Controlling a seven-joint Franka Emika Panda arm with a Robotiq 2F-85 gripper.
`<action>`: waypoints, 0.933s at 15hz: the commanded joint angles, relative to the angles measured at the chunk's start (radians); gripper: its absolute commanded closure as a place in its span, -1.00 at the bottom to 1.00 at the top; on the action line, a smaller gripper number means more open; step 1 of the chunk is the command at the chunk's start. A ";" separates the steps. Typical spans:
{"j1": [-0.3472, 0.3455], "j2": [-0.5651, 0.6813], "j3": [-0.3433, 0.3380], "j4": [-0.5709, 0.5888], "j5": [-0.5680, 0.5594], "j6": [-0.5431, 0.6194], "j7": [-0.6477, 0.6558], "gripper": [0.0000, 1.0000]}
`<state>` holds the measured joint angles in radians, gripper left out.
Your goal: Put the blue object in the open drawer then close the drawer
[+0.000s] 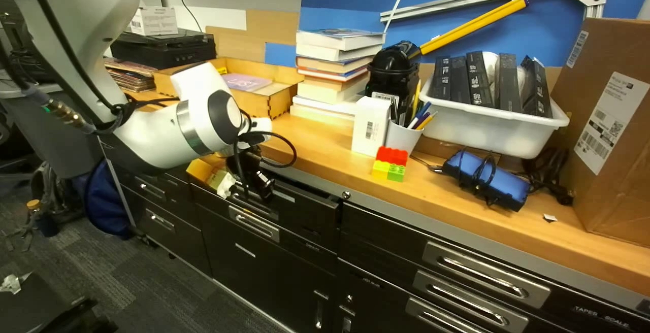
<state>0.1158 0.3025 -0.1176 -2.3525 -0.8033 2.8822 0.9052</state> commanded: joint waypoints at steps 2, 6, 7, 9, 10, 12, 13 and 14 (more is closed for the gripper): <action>0.076 0.053 0.019 0.085 -0.032 0.032 0.113 0.95; 0.085 0.063 0.025 0.116 -0.037 0.020 0.156 0.96; 0.086 0.064 0.025 0.119 -0.041 0.018 0.166 0.95; 0.081 0.060 0.026 0.116 -0.049 0.013 0.170 0.94; 0.079 0.058 0.025 0.113 -0.051 0.006 0.170 0.92; 0.056 0.040 0.039 0.086 -0.024 -0.013 0.123 0.41; 0.049 0.027 0.040 0.070 -0.023 -0.030 0.103 0.40; 0.038 0.005 0.053 0.044 -0.014 -0.049 0.076 0.27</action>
<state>0.1423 0.3499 -0.1053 -2.2750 -0.8418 2.8393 1.0148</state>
